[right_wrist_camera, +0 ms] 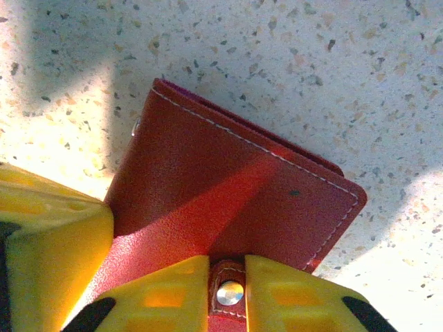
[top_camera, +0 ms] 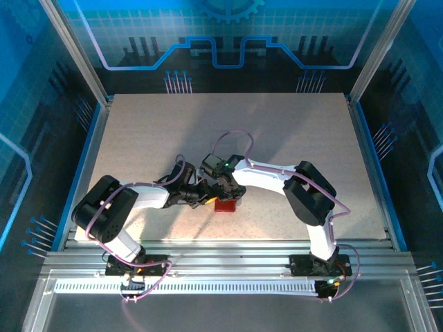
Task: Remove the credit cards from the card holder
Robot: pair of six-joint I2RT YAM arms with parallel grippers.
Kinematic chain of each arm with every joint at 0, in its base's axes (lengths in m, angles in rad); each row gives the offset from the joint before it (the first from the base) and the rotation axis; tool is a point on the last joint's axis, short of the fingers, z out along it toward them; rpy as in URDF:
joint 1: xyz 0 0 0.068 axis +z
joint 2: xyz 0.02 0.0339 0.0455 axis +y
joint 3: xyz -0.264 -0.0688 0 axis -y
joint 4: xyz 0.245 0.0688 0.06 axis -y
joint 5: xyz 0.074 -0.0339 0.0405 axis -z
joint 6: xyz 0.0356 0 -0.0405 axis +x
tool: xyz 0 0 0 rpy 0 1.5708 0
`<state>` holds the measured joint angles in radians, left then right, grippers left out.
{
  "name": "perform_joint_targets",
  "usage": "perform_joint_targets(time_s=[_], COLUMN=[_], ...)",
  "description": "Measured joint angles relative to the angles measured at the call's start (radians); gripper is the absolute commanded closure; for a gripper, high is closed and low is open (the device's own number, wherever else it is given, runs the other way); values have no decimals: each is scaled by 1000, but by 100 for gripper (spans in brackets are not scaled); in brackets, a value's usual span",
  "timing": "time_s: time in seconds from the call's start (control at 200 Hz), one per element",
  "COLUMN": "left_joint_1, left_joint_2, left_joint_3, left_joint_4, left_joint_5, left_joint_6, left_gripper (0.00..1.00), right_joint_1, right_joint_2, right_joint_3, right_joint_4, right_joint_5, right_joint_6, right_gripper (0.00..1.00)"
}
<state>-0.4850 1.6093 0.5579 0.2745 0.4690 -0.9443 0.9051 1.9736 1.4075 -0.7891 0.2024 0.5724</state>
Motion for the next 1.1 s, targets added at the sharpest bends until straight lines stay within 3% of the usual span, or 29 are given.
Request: perform_joint_targets(time_s=[0.585,1.101], left_joint_1=[8,11], left_joint_2=[0,1], left_joint_3=[0,0], left_joint_4=[-7,-32], left_joint_5=[1,0], left_joint_6=[0,0], left_gripper=[95,95], right_joint_1=[5,-40], right_joint_2=[-33,-248], right_joint_3=[-2,-211], right_joint_4=[5,197], right_joint_5=[6,-124], right_joint_6=[-9,30], right_gripper=[99,100])
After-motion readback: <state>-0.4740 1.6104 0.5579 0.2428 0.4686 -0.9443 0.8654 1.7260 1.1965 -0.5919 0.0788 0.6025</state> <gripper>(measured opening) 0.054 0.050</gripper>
